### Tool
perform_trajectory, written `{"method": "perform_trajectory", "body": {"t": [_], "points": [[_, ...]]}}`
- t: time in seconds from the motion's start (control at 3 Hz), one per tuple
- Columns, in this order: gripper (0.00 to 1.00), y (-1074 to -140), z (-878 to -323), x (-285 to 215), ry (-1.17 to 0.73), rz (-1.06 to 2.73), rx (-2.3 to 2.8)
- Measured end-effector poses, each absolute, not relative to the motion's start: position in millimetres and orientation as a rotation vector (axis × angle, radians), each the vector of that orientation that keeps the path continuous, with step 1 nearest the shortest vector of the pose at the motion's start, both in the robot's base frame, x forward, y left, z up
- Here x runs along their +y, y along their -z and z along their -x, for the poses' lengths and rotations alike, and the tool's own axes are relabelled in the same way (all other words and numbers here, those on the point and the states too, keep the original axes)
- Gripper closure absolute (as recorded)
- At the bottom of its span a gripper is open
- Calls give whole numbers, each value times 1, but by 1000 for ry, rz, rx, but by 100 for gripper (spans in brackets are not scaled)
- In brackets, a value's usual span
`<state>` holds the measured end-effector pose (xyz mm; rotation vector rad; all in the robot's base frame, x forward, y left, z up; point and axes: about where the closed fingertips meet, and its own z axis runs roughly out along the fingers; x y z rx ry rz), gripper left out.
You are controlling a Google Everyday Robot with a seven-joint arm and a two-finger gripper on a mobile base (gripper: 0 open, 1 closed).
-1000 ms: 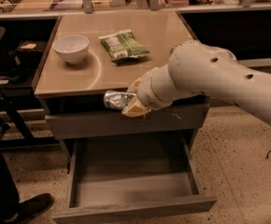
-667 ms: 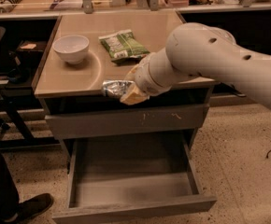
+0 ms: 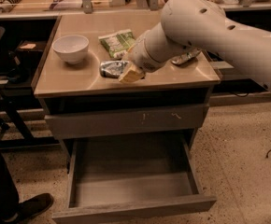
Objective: Pick redbull can from middle drawer and place on counter
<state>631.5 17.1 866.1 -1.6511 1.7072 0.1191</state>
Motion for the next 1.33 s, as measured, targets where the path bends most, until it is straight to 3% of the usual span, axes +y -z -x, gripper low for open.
{"method": "perform_trajectory", "body": {"t": [1.33], "points": [[100,-850,-685,39,-220,1715,1680]]}}
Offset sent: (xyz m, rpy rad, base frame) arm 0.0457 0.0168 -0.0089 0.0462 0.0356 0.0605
